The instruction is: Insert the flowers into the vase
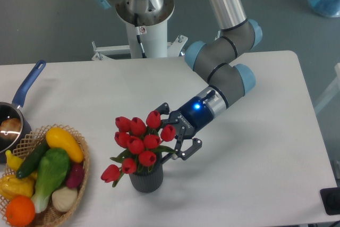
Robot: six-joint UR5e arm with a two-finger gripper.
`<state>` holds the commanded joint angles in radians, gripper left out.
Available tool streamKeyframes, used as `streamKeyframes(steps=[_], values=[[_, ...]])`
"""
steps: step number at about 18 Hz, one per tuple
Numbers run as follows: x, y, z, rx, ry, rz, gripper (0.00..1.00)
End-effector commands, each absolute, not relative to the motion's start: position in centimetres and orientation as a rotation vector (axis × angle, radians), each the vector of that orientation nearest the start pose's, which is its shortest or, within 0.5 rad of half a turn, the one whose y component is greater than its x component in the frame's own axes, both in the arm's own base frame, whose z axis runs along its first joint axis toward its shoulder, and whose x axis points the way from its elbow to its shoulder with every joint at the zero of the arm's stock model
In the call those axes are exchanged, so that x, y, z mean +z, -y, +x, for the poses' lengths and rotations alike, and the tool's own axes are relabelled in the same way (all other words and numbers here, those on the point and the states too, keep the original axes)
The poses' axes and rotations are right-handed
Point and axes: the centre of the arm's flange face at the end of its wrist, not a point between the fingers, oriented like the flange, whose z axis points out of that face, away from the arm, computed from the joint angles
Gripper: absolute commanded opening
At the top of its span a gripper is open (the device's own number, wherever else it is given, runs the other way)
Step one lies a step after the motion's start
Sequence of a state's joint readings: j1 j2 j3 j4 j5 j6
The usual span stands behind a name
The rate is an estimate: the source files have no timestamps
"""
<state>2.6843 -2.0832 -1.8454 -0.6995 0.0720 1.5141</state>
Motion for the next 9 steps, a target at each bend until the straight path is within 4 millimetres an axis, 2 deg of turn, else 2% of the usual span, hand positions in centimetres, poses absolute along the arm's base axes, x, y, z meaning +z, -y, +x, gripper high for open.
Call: streamKeyframes(steps=[5, 9], values=[[26.9, -45.4, -44.0, -0.303, -0.336, -1.757, 1.0], [29.1, -43.0, -45.7, -0.23, -0.297, -1.841, 1.0]])
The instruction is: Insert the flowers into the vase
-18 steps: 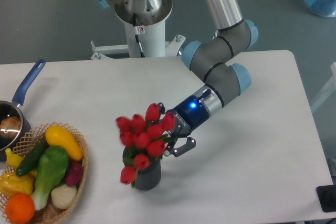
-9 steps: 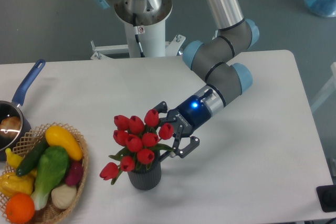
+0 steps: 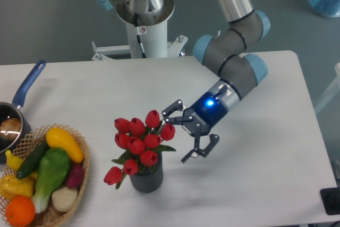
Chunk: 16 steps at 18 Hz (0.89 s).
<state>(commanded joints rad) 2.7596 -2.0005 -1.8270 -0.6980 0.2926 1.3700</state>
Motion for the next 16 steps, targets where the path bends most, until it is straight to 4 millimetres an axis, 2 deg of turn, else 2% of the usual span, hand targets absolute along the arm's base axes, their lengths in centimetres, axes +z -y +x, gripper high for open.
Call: streamKeyframes(steps=[2, 5, 9, 11, 13, 14, 16], values=[[31.4, -41.6, -46.4, -0.173, -0.258, -1.93, 1.0], [36.5, -40.7, -47.2, -0.032, -0.188, -2.111, 1.0], [40.9, -38.2, -47.2, 0.216, -0.15, -2.317, 1.0], [42.0, -37.7, -46.8, 0.286, -0.144, -2.379, 1.0], [42.7, -36.3, -46.4, 0.399, -0.107, -2.533, 1.0], [42.5, -35.9, -46.0, 0.424, -0.094, -2.595, 1.0], [44.0, -35.2, -44.7, 0.477, -0.084, -2.657, 1.0]])
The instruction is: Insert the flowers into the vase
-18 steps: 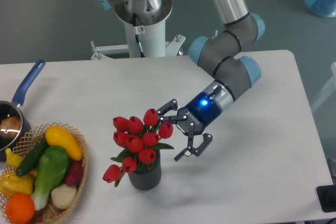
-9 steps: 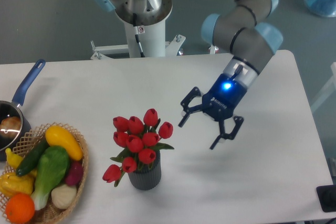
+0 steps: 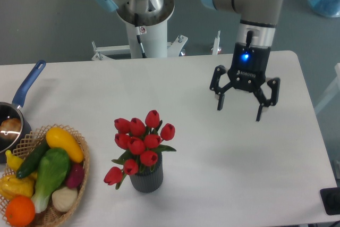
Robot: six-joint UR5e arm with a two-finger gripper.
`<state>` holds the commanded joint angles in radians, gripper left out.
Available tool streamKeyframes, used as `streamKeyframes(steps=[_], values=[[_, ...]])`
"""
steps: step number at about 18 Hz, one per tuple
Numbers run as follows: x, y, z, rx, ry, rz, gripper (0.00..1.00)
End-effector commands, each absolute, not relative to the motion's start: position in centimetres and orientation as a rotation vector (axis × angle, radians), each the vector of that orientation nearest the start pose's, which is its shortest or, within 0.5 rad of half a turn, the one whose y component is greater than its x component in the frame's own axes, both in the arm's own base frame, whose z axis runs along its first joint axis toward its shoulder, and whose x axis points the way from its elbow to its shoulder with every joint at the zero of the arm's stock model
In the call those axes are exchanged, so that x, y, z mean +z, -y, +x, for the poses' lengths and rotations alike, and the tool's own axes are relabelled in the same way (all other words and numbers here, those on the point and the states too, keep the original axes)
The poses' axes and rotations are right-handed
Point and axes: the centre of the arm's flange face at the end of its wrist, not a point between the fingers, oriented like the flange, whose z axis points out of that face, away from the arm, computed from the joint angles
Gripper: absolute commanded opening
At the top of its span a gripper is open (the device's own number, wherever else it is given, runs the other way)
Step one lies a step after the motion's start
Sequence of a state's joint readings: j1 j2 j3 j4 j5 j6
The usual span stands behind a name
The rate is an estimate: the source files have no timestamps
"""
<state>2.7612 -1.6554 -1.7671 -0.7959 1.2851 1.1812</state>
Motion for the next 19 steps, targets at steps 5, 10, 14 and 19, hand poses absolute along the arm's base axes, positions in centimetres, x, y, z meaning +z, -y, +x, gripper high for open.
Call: streamKeyframes(steps=[5, 10, 14, 19], values=[[47.6, -30.9, -40.9, 0.49, -0.174, -2.92, 1.0], [50.1, -28.6, -39.4, 0.548, -0.217, -2.964, 1.0], [50.6, -28.3, -38.8, 0.555, -0.214, -2.962, 1.0], [50.7, -27.9, -38.7, 0.557, -0.201, -2.962, 1.0]])
